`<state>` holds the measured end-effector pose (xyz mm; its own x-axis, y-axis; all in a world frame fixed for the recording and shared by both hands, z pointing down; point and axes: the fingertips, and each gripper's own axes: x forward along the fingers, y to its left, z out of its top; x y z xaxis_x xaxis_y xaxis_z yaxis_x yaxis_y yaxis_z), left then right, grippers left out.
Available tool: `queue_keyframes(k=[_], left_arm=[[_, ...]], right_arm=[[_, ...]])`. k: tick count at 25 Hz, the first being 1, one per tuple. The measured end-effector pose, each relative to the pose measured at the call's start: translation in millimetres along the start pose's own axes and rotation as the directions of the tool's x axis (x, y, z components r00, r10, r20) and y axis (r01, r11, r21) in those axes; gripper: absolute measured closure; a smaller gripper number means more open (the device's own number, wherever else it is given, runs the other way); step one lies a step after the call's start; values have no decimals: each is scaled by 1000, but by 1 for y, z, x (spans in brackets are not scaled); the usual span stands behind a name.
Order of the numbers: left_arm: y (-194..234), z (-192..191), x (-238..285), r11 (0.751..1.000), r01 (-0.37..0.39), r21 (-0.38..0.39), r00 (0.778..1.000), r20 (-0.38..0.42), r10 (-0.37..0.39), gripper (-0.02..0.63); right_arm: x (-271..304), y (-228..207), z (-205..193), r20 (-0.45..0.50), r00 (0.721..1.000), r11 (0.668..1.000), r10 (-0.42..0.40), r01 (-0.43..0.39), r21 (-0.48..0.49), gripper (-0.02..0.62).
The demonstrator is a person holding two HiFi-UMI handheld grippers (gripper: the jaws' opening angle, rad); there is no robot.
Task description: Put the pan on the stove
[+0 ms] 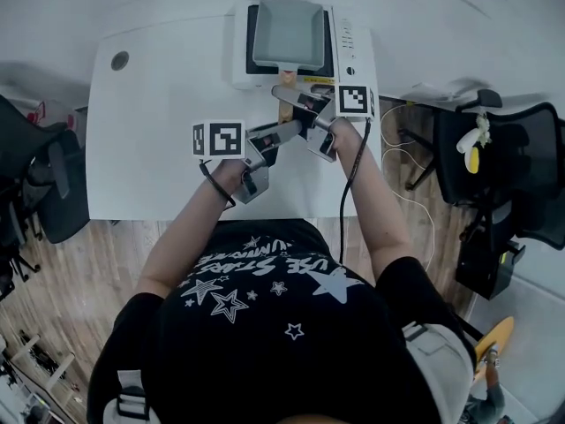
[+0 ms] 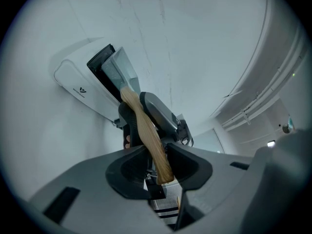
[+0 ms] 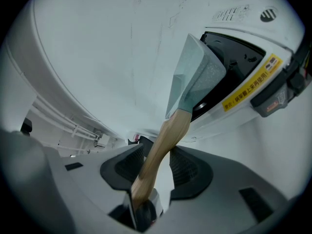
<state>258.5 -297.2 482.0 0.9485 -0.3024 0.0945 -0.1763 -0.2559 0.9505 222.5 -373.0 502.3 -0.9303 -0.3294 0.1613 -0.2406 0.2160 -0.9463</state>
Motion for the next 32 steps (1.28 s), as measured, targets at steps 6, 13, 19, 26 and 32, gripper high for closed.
queue_keyframes(k=[6,13,19,26,32], left_arm=[[7,-3,5,999,-38,2,999,30,38,483],[10,-7,5,998,-64,9,997,36,64,485],[12,-9,11,997,-73,12,997,35,72,485],[15,-10,14,995,-94,22,995,25,94,485],[16,-9,12,995,-102,16,994,44,101,485]], right_arm=[[-1,-8,-2,-58,998,1000,-12,10,-21,433],[2,-7,-6,-81,997,1000,13,-15,-24,434],[-3,-9,-3,-77,997,999,9,-13,-47,434],[-4,-12,-4,-49,999,1000,1,-2,-13,436],[-2,-10,-4,-14,1000,1000,20,-20,4,434]])
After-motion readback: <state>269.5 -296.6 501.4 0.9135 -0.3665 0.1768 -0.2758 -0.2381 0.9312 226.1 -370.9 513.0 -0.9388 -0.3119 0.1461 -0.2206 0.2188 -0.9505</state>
